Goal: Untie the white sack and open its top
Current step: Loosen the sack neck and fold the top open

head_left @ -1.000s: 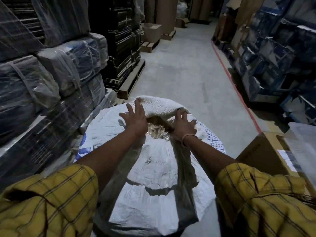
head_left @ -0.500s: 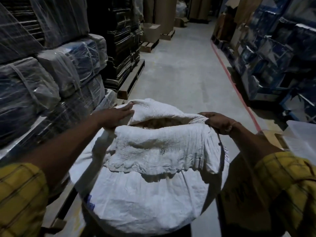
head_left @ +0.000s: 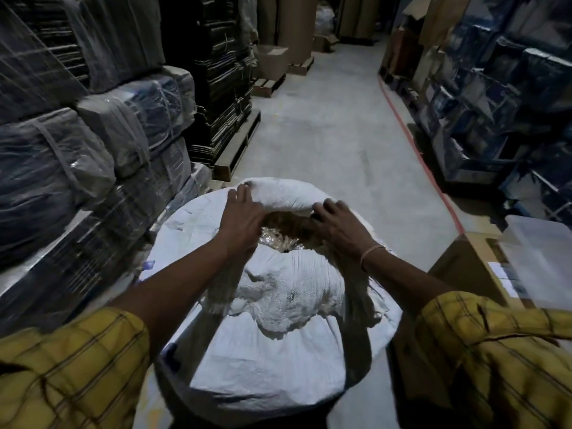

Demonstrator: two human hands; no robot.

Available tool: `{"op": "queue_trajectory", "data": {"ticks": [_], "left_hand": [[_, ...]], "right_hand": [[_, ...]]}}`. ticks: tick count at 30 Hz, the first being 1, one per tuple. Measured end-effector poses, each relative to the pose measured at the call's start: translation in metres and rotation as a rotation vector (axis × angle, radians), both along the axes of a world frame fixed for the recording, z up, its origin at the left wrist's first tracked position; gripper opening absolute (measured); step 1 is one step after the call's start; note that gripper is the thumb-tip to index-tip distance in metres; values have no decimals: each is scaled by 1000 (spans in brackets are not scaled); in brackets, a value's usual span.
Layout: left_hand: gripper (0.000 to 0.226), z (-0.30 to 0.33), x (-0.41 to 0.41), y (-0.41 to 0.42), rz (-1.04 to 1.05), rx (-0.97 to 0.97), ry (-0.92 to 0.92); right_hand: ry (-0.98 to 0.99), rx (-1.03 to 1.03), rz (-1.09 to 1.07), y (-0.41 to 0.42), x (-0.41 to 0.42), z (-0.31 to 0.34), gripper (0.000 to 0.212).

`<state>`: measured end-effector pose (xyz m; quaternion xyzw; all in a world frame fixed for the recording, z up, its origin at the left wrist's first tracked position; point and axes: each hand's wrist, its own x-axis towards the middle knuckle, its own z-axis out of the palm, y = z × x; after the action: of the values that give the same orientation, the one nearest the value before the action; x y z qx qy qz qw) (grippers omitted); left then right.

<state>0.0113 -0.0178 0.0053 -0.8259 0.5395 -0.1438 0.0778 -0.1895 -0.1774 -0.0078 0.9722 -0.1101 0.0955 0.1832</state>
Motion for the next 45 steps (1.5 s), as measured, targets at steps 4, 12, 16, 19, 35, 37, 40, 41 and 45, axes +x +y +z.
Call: {"op": "queue_trajectory", "data": {"ticks": [4, 12, 16, 19, 35, 37, 40, 41, 45], "left_hand": [[52, -3, -28, -10, 20, -30, 228], [78, -25, 11, 6, 148, 185, 58], [58, -11, 44, 22, 94, 394, -104], [63, -14, 67, 38, 97, 451, -189], [98, 5, 53, 18, -231, 207, 76], [59, 4, 42, 11, -302, 33, 19], [41, -2, 26, 4, -316, -211, 2], [47, -5, 22, 0, -274, -249, 31], [58, -18, 21, -31, -202, -249, 220]], "right_hand": [[11, 381, -164, 21, 16, 0, 33], [174, 328, -689, 12, 22, -11, 81], [357, 437, -734, -11, 1, -9, 62], [500, 329, -709, -29, -24, -8, 62], [160, 455, -294, -31, -49, -13, 85], [-11, 186, -188, -18, -38, -6, 49], [-218, 16, -268, -10, -21, -6, 28], [-286, 21, -342, -9, -15, -7, 32], [-497, 192, -503, -9, 16, -11, 40]]}}
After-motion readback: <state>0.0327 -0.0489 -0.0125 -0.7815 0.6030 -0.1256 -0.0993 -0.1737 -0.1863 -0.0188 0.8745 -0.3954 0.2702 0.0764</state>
